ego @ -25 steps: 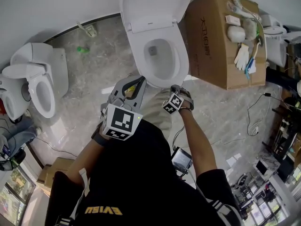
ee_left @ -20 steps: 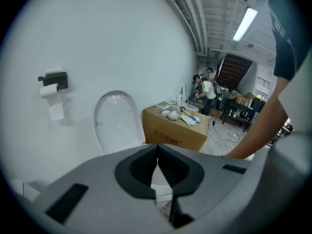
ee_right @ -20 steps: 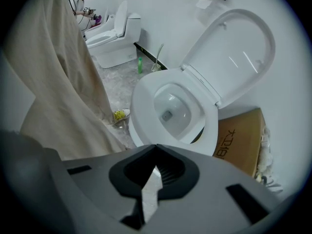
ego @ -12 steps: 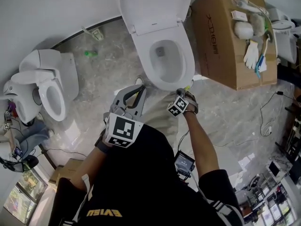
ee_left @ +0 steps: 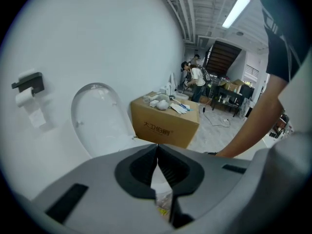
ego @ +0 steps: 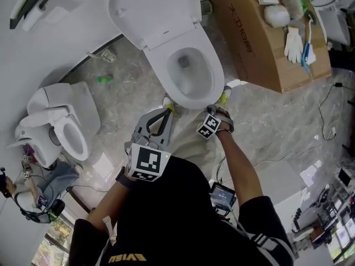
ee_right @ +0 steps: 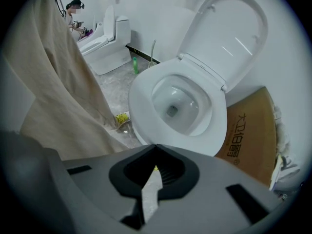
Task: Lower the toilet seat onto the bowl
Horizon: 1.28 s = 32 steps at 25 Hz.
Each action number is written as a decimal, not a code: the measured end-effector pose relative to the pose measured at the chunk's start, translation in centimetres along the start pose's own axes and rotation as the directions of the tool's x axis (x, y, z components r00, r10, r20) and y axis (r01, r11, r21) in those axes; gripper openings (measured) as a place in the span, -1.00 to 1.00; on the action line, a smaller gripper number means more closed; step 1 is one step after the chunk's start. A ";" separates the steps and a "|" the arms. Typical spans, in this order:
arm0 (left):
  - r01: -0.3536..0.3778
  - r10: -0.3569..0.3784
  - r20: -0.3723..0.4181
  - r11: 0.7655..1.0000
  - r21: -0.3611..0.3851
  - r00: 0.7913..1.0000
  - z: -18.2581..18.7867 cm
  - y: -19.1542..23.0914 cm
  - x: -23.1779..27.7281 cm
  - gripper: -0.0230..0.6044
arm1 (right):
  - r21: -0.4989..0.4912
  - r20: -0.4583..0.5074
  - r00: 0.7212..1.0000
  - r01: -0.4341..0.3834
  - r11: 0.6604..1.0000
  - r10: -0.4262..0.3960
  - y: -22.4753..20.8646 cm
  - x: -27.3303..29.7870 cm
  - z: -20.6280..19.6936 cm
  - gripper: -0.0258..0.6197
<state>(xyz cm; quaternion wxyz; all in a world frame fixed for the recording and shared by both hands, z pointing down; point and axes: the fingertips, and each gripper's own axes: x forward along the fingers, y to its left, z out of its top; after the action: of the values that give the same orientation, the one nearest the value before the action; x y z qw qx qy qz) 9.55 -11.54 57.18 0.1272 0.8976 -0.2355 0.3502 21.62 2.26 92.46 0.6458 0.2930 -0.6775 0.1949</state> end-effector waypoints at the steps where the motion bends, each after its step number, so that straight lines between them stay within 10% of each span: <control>1: 0.008 -0.008 0.003 1.000 0.001 1.000 0.4 -0.2 0.3 -0.89 | -0.001 -0.003 1.000 -0.005 1.000 0.005 0.1 0.2 -0.2 -0.93; 32: 0.027 -0.042 -0.135 0.993 -0.112 0.990 -4.6 -1.8 3.3 -0.89 | 0.026 -0.085 0.991 -0.098 0.995 0.100 2.3 6.5 -2.9 -0.93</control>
<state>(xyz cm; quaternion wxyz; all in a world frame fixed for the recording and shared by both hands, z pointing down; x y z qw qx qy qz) 9.94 -9.31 62.69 0.1983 0.8671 -0.2295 0.3952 22.37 4.90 99.45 0.6608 0.2576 -0.6605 0.2465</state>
